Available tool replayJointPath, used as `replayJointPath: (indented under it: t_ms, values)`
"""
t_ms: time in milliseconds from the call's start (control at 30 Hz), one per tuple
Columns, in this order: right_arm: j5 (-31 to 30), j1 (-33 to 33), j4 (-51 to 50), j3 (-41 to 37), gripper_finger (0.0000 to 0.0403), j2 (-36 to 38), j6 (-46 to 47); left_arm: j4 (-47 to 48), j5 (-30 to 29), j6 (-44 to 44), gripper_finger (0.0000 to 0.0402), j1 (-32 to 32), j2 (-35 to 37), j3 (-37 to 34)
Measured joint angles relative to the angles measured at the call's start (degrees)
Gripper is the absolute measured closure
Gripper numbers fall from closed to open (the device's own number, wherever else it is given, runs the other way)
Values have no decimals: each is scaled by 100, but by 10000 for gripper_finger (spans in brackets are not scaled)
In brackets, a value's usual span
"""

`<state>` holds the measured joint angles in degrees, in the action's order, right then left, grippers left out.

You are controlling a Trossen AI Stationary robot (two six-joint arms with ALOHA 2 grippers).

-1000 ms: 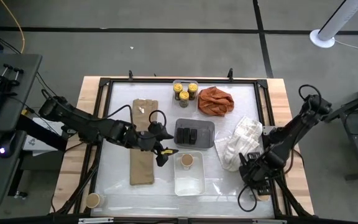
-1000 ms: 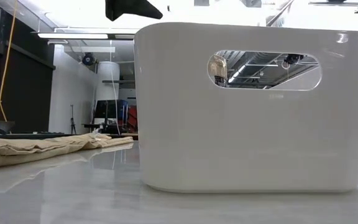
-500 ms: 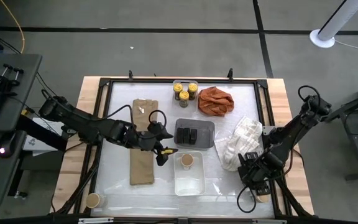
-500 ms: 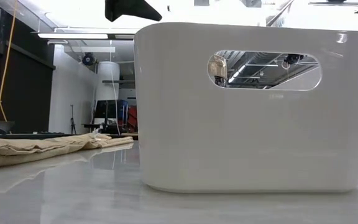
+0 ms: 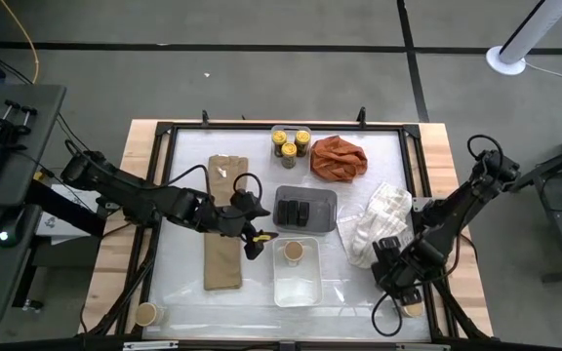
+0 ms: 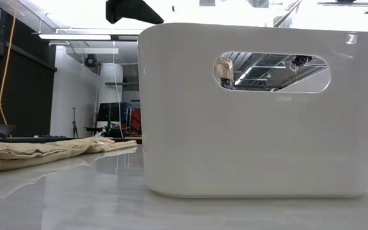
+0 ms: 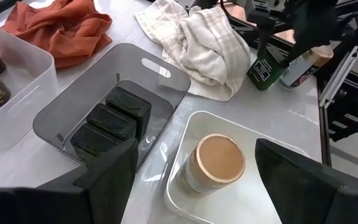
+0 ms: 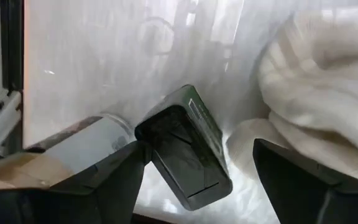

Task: Sort spices by type
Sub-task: Put the black seasoning can into the black bin

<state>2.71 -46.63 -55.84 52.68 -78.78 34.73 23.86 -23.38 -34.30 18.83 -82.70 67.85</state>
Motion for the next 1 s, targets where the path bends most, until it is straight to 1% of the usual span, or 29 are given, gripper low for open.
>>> replayJointPath:
  t_ms: [133, 333, 567, 700, 833, 1000]
  values:
    - [-48, -2, -37, 33, 110, 0, -473, 59, -27, 0, 92, 0, -2, 0]
    - [139, -2, -120, 77, 110, -2, -585, 67, -26, -4, 92, 0, -1, 0]
    - [-407, -2, -470, 523, 110, -9, -528, 70, -46, -2, 92, -17, -2, 0]
    - [-256, -93, -509, 645, 110, -8, -615, 70, -75, -2, 92, -37, -1, 0]
    - [-117, -305, -513, 645, 110, -49, -952, 71, -78, -1, 92, -38, -1, 0]
    - [-110, -409, -443, 645, 110, -379, -1464, 72, -81, -2, 92, -37, 0, 0]
